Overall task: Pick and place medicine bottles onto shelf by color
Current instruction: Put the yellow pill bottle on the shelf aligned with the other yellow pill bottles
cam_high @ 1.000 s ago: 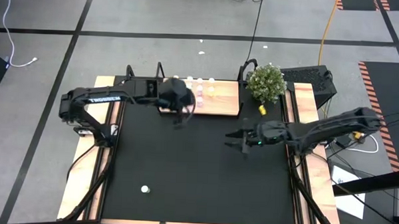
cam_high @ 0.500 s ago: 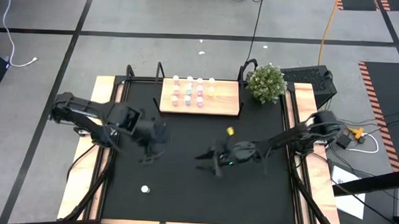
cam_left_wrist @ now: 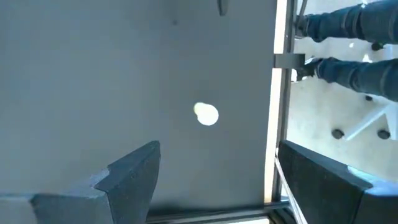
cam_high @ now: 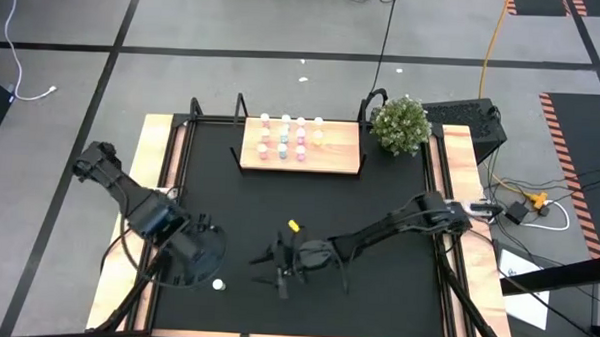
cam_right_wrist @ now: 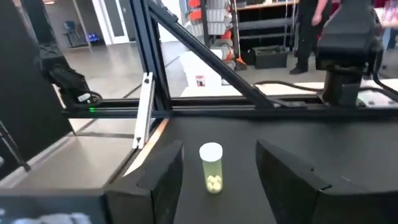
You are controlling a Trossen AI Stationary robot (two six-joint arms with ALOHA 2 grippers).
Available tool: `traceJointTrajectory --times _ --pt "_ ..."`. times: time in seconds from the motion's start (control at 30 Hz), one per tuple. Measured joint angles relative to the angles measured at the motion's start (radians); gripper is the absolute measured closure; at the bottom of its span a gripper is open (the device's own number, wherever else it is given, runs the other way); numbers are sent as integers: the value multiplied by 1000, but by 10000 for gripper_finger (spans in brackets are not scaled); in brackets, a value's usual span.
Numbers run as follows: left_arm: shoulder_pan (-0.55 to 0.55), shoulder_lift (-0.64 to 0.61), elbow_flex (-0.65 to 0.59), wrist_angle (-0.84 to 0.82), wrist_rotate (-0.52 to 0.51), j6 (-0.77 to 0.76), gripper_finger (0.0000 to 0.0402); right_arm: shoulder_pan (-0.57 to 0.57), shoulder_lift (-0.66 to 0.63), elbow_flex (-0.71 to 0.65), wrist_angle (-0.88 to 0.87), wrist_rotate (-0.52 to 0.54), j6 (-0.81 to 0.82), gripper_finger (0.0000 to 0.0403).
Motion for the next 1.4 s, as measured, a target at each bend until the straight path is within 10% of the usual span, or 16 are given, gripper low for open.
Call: traceJointTrajectory --times 0.57,1.4 --pt "-157 173 0 -96 -37 -74 76 -76 389 500 -220 -209 -34 94" --pt "-75 184 0 -194 -7 -38 76 -80 676 838 -275 -382 -122 127"
